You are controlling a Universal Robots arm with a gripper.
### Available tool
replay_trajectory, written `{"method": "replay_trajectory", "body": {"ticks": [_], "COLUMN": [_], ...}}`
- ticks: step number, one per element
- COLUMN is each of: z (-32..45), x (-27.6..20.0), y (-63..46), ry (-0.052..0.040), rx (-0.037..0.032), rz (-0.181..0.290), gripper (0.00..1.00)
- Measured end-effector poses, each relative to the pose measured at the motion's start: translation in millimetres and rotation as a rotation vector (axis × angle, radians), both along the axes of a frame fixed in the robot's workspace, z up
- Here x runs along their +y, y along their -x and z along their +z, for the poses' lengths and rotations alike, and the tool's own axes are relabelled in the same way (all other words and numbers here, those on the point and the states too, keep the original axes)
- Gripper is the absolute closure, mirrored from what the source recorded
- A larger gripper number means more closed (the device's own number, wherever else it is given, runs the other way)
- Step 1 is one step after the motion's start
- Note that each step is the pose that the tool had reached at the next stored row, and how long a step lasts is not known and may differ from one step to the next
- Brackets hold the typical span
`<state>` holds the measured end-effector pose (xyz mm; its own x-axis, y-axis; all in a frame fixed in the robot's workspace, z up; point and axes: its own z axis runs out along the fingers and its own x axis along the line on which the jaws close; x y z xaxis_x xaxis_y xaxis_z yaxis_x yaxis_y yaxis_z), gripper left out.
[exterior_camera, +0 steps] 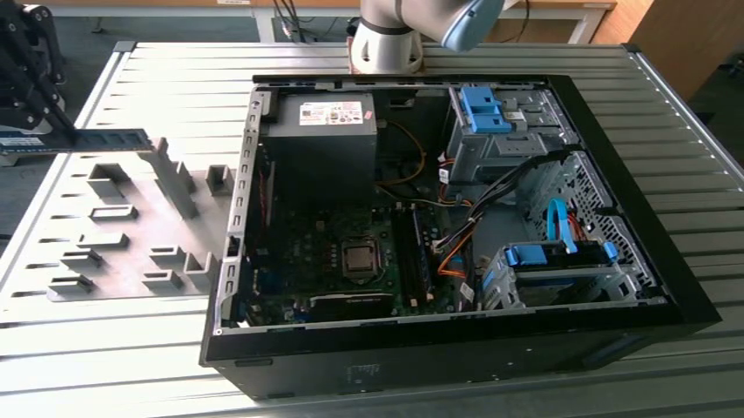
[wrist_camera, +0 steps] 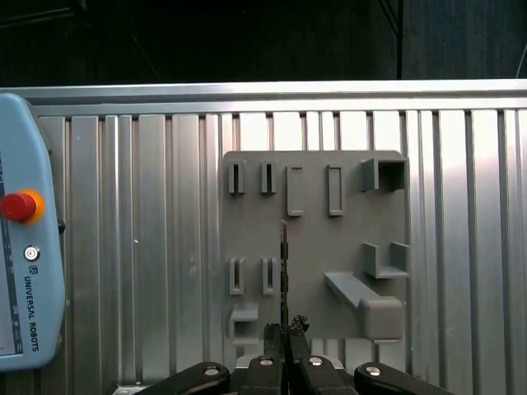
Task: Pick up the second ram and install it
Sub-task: 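Pick up the second ram and move it above second insertion slot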
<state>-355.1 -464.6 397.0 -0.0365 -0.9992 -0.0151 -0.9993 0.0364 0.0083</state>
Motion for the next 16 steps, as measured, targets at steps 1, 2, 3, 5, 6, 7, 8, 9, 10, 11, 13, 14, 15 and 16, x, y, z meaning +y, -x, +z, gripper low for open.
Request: {"method": "replay_trajectory", "body": {"ticks": [1, 2, 3, 5, 6, 7, 8, 9, 10, 11, 13, 14, 15, 16], "z": [0.0, 0.0, 0.1, 0.0, 0.0, 0.0, 0.0, 0.0, 0.0, 0.0, 0.0, 0.0, 0.0, 0.0], "x": [0.0, 0.0, 0.0, 0.0, 0.0, 0.0, 0.0, 0.0, 0.0, 0.0, 0.0, 0.0, 0.0, 0.0], "y": [-0.8, -1.5, -2.2, -3.6, -4.2, -4.8, -5.4, -6.0, -6.5, -7.1, -8.1, -8.6, -9.2, -9.8], "ry": [0.0001, 0.0000, 0.0001, 0.0000, 0.0000, 0.0001, 0.0000, 0.0000, 0.0000, 0.0000, 0.0000, 0.0001, 0.0000, 0.0001], "rx": [0.0000, 0.0000, 0.0001, 0.0000, -0.0001, 0.0000, 0.0000, 0.0000, 0.0000, -0.0001, -0.0001, 0.0000, 0.0000, 0.0000], "rz": [0.000, 0.000, 0.000, 0.000, 0.000, 0.000, 0.000, 0.000, 0.000, 0.000, 0.000, 0.000, 0.000, 0.000], "gripper": [0.86, 0.86, 0.86, 0.86, 0.86, 0.86, 0.86, 0.86, 0.86, 0.86, 0.86, 0.86, 0.86, 0.86]}}
